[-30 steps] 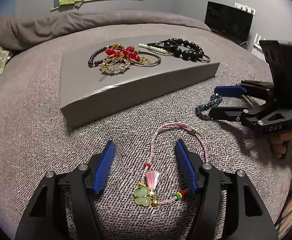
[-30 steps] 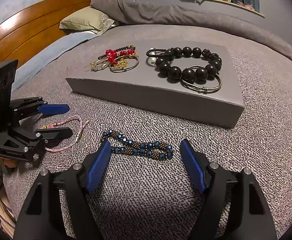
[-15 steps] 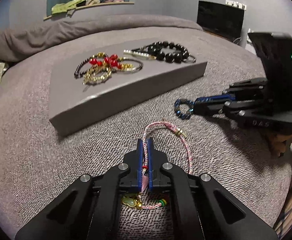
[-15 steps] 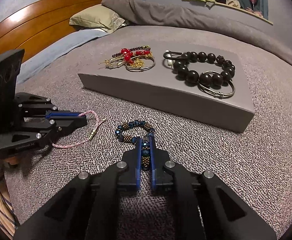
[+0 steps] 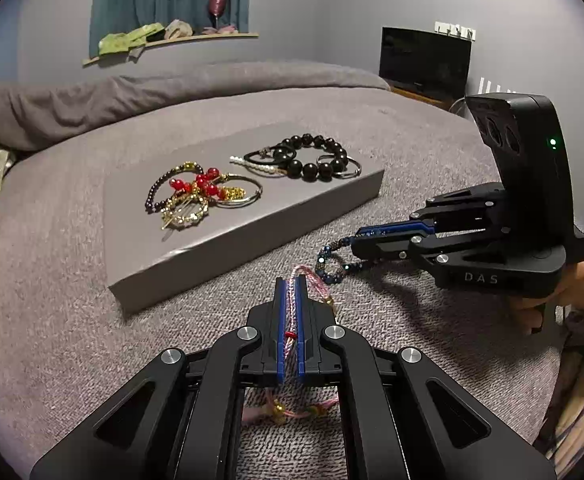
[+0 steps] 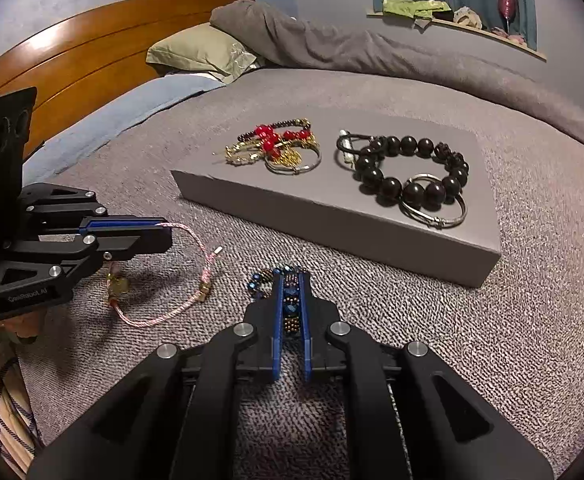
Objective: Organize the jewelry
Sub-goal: 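Carry the pink bracelet to the grey box with the left tool while the right tool carries the blue bracelet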
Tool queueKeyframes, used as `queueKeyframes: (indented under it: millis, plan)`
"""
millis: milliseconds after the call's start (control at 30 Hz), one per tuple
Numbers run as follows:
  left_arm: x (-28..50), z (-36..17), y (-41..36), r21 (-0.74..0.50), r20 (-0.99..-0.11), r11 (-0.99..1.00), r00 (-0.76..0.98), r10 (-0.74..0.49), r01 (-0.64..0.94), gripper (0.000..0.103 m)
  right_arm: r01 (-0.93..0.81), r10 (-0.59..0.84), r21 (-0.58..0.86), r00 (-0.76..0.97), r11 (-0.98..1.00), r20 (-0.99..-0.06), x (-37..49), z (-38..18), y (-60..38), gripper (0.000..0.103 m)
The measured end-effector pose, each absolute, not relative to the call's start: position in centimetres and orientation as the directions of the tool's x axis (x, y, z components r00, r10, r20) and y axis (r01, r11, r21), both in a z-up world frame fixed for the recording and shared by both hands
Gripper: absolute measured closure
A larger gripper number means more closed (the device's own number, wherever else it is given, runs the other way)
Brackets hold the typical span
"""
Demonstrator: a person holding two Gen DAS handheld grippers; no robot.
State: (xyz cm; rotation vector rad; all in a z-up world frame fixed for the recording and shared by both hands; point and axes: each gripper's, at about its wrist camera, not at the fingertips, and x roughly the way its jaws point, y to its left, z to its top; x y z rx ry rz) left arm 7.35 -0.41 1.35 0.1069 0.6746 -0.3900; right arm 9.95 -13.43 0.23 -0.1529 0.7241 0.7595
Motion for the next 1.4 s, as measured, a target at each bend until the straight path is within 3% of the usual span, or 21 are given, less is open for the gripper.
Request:
queueKeyframes:
  millis: [1400]
  plan:
    - [12.1, 6.4, 1.4, -0.145, -0.498, 0.940, 0.799, -0.338, 0.308, 0.098, -0.644, 0.640, 0.184, 0.604, 0.743, -0.475, 11.3, 7.5, -14.5, 0.096]
